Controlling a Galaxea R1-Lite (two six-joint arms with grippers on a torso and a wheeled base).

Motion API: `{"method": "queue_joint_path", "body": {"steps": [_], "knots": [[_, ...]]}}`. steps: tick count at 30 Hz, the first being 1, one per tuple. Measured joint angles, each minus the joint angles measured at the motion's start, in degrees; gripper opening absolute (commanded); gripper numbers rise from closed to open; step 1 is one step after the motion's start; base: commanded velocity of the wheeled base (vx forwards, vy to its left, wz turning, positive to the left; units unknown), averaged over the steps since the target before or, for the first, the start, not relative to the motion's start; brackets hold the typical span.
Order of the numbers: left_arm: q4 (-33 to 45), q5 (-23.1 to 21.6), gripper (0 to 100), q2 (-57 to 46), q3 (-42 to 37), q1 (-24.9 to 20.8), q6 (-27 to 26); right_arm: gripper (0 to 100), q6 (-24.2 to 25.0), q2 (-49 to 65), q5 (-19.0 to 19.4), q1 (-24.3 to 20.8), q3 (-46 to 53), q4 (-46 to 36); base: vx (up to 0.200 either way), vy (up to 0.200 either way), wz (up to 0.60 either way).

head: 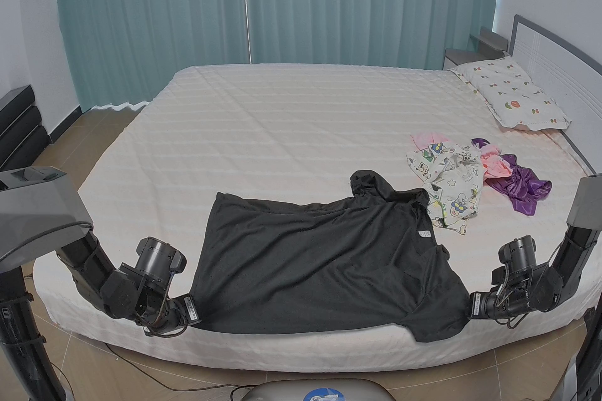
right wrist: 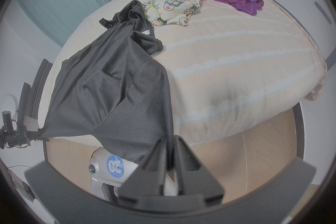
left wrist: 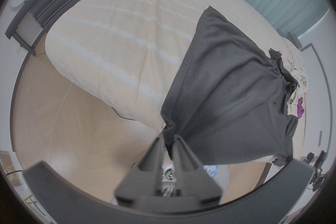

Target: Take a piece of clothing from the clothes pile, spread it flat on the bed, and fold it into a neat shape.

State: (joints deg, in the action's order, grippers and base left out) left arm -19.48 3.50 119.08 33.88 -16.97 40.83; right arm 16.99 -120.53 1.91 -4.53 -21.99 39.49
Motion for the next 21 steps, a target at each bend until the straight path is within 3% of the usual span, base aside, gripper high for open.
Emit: {"method": "queue_joint_path", "body": {"steps": [9, 17, 21], "knots": [[-2.4, -2.7, 100, -1.5, 0.9, 1.2, 1.7, 100, 3.5, 2.6, 1.5, 0.0, -3.9, 0.0, 0.0, 0.0, 0.0], [-8.5, -5.2, 100, -2.5, 1.9, 3.3, 3.9, 100, 17.6, 3.2, 2.0, -2.2, -10.2, 0.2, 0.0, 0.0, 0.0], [-10.5, -5.0, 100, -2.5, 1.9, 3.7, 4.9, 100, 24.4, 1.5, 5.6, -2.8, -12.5, 0.7, 0.0, 0.0, 0.0]]}}
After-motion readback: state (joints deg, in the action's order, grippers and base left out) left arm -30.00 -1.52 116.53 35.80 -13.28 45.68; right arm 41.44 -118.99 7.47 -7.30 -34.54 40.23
